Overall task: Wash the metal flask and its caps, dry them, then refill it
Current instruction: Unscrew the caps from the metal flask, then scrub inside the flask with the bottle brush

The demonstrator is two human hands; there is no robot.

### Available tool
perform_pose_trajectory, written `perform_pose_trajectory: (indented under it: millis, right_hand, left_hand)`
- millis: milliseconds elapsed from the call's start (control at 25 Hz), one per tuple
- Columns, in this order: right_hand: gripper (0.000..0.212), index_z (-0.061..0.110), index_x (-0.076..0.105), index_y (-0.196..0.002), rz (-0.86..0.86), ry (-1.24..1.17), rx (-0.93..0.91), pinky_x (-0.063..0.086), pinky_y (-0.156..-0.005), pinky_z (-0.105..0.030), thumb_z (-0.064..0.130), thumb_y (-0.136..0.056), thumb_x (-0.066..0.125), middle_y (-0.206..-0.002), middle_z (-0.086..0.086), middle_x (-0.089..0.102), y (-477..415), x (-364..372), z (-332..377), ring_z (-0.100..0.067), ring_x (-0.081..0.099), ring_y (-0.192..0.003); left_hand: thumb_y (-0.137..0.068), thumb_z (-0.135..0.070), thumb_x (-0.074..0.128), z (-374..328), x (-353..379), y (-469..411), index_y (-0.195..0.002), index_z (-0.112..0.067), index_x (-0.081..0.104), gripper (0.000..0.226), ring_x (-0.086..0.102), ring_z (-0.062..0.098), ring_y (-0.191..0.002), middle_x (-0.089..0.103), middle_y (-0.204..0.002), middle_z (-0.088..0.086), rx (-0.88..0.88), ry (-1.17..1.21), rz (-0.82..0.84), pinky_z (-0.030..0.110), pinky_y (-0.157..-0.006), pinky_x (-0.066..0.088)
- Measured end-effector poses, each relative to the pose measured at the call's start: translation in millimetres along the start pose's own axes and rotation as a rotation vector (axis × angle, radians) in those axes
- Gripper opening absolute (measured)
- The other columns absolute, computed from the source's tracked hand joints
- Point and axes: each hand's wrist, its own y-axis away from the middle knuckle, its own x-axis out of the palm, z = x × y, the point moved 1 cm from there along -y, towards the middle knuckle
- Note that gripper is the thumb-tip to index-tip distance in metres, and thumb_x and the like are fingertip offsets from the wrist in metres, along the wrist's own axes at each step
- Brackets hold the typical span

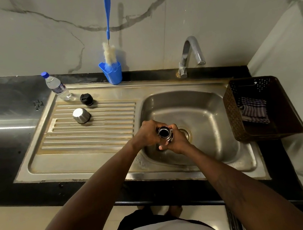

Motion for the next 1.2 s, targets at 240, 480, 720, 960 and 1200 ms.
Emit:
perform_pose_trajectory:
  millis: [240, 480, 720, 960, 1200]
  right_hand:
    - [0.072, 0.015, 0.043, -0.136, 0.082, 0.1, 0.019, 0.044, -0.07, -0.015, 0.005, -0.078, 0.084, -0.111, 0.002, 0.06, -0.4, -20.2, 8.9, -0.018, 0.06, -0.1]
    - [0.035, 0.024, 0.067, -0.116, -0.085, 0.035, 0.029, 0.056, -0.097, -0.035, 0.005, -0.086, 0.068, -0.113, 0.002, 0.073, -13.4, -42.1, 11.6, -0.016, 0.068, -0.109]
    - [0.008, 0.026, 0.073, -0.098, -0.245, -0.106, -0.065, 0.059, -0.091, -0.04, 0.02, -0.094, 0.068, -0.096, 0.005, 0.075, -25.3, -56.8, 32.8, -0.014, 0.071, -0.093]
    - [0.015, 0.016, 0.072, -0.099, -0.156, -0.027, -0.212, 0.058, -0.08, -0.029, 0.019, -0.086, 0.08, -0.087, 0.0, 0.075, -44.8, -40.0, 91.5, -0.013, 0.071, -0.083]
    - [0.02, 0.025, 0.071, -0.102, 0.004, 0.189, -0.378, 0.051, -0.08, -0.019, 0.028, -0.084, 0.08, -0.095, 0.007, 0.072, -84.1, 13.5, 171.4, -0.008, 0.068, -0.093]
  left_hand:
    - [-0.066, -0.027, 0.094, -10.9, -0.4, -9.9, -0.111, -0.023, 0.077, 0.048, 0.069, 0.009, -0.095, 0.079, -0.102, -0.006, -0.071, -0.065, 0.037, 0.02, -0.088, 0.045]
    - [-0.067, -0.031, 0.095, -15.3, 1.3, -19.7, -0.12, -0.022, 0.071, 0.059, 0.069, 0.022, -0.112, 0.077, -0.113, -0.001, -0.165, -0.151, 0.089, 0.028, -0.098, 0.046]
    - [-0.072, -0.031, 0.094, -5.8, -17.3, -12.1, -0.148, -0.015, 0.055, 0.087, 0.061, 0.027, -0.129, 0.068, -0.137, 0.008, -0.247, -0.192, 0.041, 0.03, -0.108, 0.043]
    - [-0.075, -0.032, 0.088, 29.1, -62.0, 21.1, -0.123, -0.026, 0.075, 0.05, 0.071, 0.024, -0.107, 0.077, -0.118, 0.002, -0.37, -0.092, -0.366, 0.04, -0.092, 0.059]
    - [-0.082, -0.032, 0.08, 99.2, -113.2, 68.1, -0.121, -0.02, 0.074, 0.04, 0.058, 0.034, -0.122, 0.074, -0.115, 0.008, -0.564, -0.006, -0.652, 0.042, -0.102, 0.044]
